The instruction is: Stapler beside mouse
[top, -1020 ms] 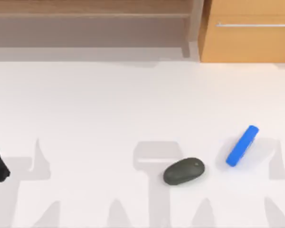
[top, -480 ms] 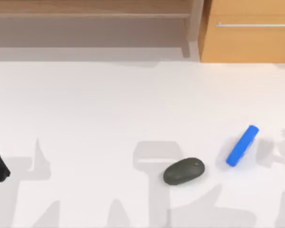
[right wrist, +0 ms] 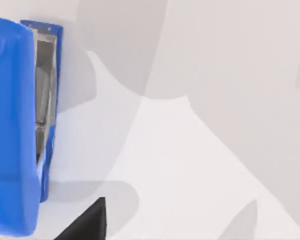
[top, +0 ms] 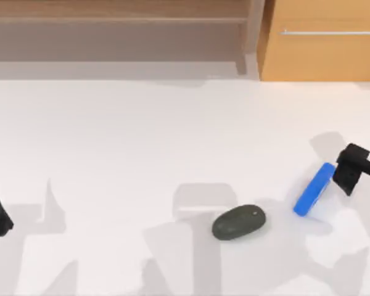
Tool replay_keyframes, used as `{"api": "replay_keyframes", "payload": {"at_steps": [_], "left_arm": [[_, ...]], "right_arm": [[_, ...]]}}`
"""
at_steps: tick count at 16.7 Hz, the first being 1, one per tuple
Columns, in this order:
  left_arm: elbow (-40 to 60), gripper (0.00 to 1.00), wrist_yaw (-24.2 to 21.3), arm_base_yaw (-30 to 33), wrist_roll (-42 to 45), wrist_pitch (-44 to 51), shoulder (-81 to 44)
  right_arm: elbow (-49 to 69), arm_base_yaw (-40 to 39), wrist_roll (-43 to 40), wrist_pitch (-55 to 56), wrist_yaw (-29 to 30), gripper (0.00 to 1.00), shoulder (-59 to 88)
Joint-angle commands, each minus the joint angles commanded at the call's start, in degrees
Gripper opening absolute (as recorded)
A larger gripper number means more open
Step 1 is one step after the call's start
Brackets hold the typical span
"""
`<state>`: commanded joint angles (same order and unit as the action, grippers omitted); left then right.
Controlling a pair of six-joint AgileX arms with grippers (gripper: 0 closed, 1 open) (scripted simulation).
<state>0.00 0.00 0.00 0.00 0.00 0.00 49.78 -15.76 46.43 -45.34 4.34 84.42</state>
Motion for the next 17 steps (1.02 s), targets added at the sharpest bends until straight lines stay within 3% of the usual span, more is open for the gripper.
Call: {"api": "replay_keyframes", "payload": {"at_steps": [8, 17], "left_arm": [[0.0, 1.0, 0.0, 0.0, 0.0, 0.0, 0.0], [0.0, 1.0, 0.0, 0.0, 0.0, 0.0, 0.0]], "right_arm": [[23.0, -6.0, 13.4, -9.0, -3.2, 1.0, 23.9], [24.6, -6.4, 14.4, -8.4, -3.7, 1.0, 26.2]]}}
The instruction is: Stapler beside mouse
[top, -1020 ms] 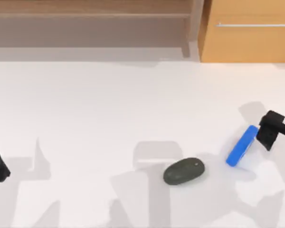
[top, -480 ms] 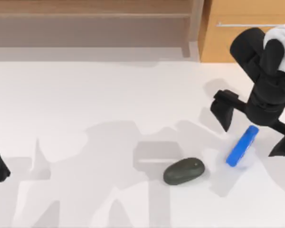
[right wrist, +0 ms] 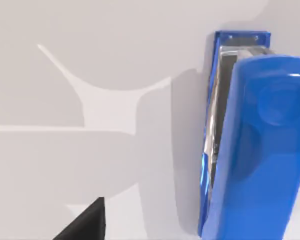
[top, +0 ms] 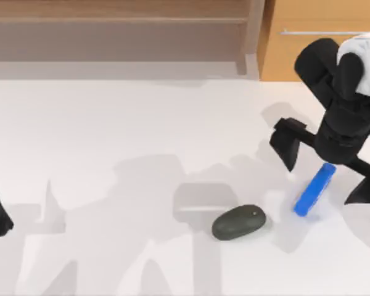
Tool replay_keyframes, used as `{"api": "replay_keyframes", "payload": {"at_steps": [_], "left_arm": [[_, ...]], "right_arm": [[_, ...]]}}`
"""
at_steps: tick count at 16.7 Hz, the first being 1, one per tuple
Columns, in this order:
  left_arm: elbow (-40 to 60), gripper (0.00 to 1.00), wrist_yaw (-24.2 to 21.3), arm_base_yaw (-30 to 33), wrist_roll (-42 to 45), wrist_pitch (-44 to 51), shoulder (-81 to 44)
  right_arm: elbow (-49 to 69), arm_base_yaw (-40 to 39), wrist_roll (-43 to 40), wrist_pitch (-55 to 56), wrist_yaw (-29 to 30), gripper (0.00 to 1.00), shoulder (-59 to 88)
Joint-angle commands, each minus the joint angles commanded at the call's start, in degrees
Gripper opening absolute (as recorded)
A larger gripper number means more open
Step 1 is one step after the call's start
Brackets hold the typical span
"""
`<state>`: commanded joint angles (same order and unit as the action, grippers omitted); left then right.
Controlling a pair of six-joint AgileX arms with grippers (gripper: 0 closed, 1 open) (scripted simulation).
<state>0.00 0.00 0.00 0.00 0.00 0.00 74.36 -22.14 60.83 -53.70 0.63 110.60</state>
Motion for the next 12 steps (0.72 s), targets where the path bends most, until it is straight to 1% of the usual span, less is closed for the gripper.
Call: {"api": "replay_keyframes", "payload": {"at_steps": [5, 10, 12], "left_arm": [[0.0, 1.0, 0.0, 0.0, 0.0, 0.0, 0.0], [0.0, 1.0, 0.0, 0.0, 0.0, 0.0, 0.0], [0.0, 1.0, 0.0, 0.0, 0.0, 0.0, 0.0]], "right_arm": [[-3.8, -0.1, 0.2, 8.4, 0.0, 1.0, 3.6], [-4.6, -0.2, 0.2, 9.4, 0.0, 1.0, 4.4], [-4.6, -0.2, 0.2, 9.4, 0.0, 0.85, 4.4]]}}
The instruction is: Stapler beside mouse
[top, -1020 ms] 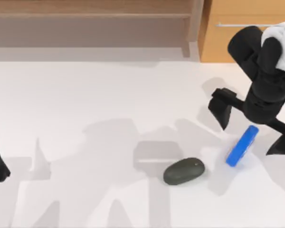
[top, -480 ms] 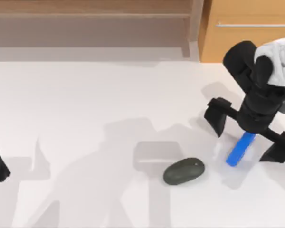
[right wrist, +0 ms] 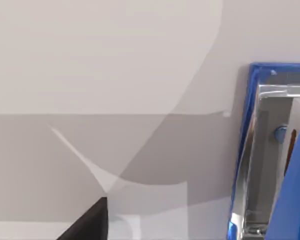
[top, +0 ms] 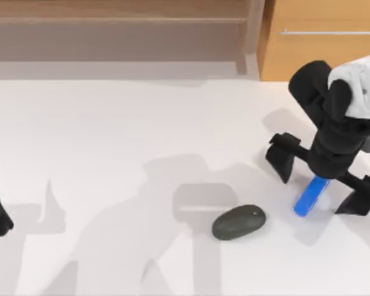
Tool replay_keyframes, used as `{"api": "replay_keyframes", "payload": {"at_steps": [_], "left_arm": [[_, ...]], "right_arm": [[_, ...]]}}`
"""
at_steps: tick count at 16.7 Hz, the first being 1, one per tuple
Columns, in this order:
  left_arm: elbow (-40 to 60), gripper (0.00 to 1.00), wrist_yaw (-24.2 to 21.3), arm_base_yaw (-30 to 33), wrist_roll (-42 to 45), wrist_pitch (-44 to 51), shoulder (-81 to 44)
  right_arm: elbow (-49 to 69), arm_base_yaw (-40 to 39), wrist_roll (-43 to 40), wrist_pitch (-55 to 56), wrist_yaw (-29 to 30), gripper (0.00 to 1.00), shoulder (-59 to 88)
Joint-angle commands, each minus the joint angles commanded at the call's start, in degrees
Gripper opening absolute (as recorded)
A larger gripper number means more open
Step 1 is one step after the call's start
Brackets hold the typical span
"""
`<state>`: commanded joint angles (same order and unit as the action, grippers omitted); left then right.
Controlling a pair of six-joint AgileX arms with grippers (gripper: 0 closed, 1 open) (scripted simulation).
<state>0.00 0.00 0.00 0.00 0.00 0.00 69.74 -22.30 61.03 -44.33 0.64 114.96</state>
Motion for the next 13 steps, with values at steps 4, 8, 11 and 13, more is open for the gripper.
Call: {"api": "replay_keyframes", "payload": {"at_steps": [4, 8, 11, 13], "left_arm": [[0.0, 1.0, 0.0, 0.0, 0.0, 0.0, 0.0], [0.0, 1.0, 0.0, 0.0, 0.0, 0.0, 0.0], [0.0, 1.0, 0.0, 0.0, 0.0, 0.0, 0.0], [0.0, 1.0, 0.0, 0.0, 0.0, 0.0, 0.0]], "right_arm": [[0.0, 0.0, 0.0, 0.0, 0.0, 0.55, 0.0], [0.0, 0.0, 0.0, 0.0, 0.0, 0.25, 0.0], [0.0, 0.0, 0.0, 0.0, 0.0, 0.02, 0.0], [0.0, 0.0, 0.0, 0.0, 0.0, 0.0, 0.0]]}}
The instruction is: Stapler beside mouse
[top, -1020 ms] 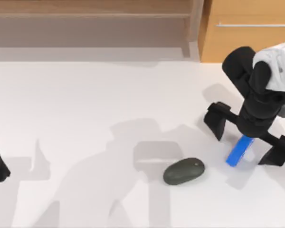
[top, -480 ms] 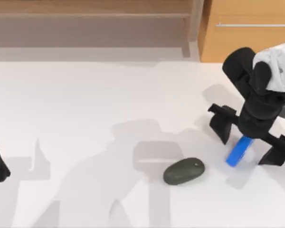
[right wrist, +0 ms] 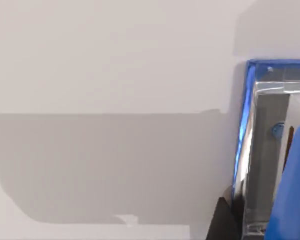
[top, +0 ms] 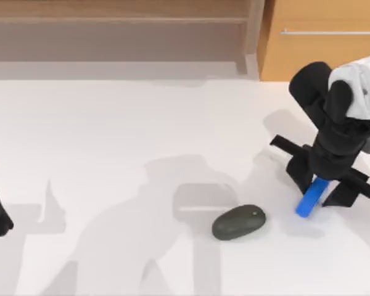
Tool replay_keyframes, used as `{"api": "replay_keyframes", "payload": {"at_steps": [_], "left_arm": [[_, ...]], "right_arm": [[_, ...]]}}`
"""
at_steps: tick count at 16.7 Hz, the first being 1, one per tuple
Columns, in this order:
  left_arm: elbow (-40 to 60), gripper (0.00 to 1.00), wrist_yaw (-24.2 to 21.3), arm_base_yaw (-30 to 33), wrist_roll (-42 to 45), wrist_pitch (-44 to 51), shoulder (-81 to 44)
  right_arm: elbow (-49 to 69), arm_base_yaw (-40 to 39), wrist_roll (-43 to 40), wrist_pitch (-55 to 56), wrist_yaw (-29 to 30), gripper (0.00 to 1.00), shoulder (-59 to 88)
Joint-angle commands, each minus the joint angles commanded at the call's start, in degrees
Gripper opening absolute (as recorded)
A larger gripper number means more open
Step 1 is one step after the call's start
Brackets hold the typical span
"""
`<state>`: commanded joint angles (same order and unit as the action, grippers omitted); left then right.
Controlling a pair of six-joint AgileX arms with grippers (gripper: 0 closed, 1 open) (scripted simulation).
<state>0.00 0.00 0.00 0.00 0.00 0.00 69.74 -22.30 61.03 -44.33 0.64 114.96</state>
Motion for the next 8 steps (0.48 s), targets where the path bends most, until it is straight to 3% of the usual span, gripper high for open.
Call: {"api": "replay_keyframes", "payload": {"at_steps": [8], "left_arm": [[0.0, 1.0, 0.0, 0.0, 0.0, 0.0, 0.0]], "right_arm": [[0.2, 0.2, -0.6, -1.2, 0.5, 0.0, -1.2]]}}
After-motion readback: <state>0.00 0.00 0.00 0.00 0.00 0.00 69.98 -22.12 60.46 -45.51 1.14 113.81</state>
